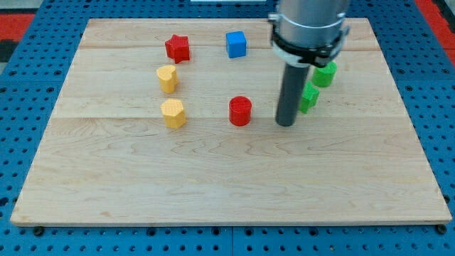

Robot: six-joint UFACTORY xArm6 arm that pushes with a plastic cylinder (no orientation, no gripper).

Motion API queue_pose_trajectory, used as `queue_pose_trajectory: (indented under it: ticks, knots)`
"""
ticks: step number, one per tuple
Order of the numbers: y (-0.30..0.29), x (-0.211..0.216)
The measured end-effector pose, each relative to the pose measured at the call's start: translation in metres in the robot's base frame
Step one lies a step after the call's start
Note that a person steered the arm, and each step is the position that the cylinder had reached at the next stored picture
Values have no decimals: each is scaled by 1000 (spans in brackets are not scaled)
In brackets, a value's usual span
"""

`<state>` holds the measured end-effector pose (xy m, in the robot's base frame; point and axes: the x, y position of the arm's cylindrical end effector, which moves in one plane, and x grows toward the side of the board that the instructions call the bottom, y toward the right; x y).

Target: Place the red circle on top of yellow heart

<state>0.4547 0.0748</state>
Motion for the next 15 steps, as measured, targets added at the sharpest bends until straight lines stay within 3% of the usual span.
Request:
queue_pose_trajectory:
  ticks: [3,8,10,11,12,13,15]
  knots:
    - [-92,-11]
    - [-122,-138]
    - [-142,-165]
    - [-153,-164]
    - [-128,-148]
    - [-93,-113]
    - [-100,-6]
